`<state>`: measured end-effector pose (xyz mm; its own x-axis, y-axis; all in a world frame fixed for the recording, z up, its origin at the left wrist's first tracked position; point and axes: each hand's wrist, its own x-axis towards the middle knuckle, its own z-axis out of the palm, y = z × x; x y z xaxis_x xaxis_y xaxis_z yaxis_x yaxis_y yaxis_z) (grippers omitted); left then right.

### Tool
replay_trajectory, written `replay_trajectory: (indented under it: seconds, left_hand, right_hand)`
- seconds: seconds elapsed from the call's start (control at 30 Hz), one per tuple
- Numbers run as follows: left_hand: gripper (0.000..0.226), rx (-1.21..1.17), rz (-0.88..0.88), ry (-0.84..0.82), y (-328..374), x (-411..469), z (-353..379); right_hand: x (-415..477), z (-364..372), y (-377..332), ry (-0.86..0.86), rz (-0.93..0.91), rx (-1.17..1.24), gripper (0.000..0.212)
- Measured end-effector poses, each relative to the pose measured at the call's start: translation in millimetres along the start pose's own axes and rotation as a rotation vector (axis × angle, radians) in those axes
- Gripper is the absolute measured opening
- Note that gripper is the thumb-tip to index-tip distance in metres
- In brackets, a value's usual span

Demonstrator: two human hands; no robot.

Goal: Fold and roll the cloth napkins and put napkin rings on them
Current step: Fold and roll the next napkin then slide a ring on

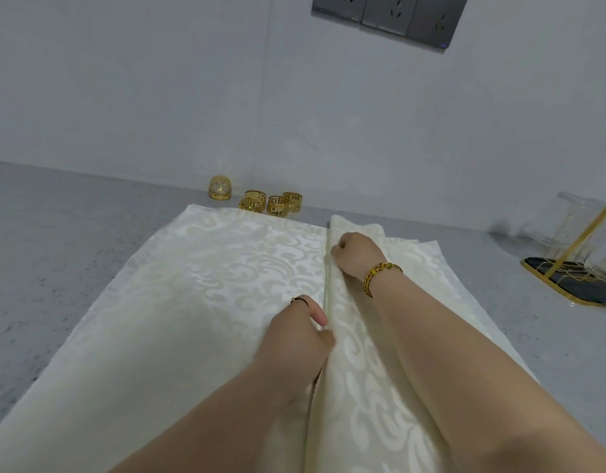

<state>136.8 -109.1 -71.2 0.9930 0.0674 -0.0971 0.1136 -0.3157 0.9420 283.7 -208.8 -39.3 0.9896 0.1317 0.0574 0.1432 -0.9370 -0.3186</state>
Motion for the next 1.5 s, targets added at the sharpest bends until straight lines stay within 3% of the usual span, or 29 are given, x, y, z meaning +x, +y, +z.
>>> replay_trajectory:
  seconds: [0.13, 0.4, 0.57, 0.67, 0.8, 0.97, 1.07, 1.17, 1.23, 1.3, 1.4, 1.5]
  left_hand:
    - [0.021, -0.043, -0.005, -0.008, 1, 0, -1]
    - [0.019, -0.028, 0.039, 0.012, 2, -3, -3]
    - [0.013, -0.045, 0.017, -0.019, 7, -8, -4]
    - [0.033, 0.056, 0.040, -0.071, 8, -11, -4]
    - [0.022, 0.206, 0.099, -0.031, 11, -16, -2]
    - [0.022, 0.000, -0.019, 0.018, 20, -30, -7]
    - [0.015, -0.073, -0.066, 0.015, 25, -48, -14]
    - [0.018, -0.099, -0.092, -0.037, 24, -78, -18]
    - [0.022, -0.050, -0.062, -0.064, 19, -96, -21]
    - [0.023, -0.033, -0.040, -0.076, 14, -111, -25]
    - [0.017, -0.020, -0.024, -0.063, 7, -129, -30]
    - [0.016, -0.022, -0.025, -0.065, 2, -138, -30]
  right_hand:
    - [0, 4, -3, -0.070, -0.058, -0.077, 0.016]
    - [-21, 2, 4, 0.003, -0.224, -0.041, 0.013]
    - [-23, 0, -1, -0.054, -0.158, 0.009, 0.027]
    - [-32, -9, -1, -0.095, -0.144, 0.034, 0.031]
    - [-75, -22, 10, -0.074, -0.170, 0.132, 0.026]
    - [-167, -39, 31, -0.018, -0.261, 0.185, 0.028]
    - [-219, -38, 47, -0.081, -0.339, 0.231, 0.025]
    - [-262, -28, 53, -0.117, -0.419, 0.271, 0.045]
    - [-283, -17, 55, -0.066, -0.537, 0.232, 0.065]
    - [-300, -4, 54, 0.093, -0.700, 0.133, 0.066]
    - [-312, 16, 49, 0.283, -0.797, 0.011, 0.058]
    - [-313, 28, 43, 0.406, -0.802, 0.044, 0.036]
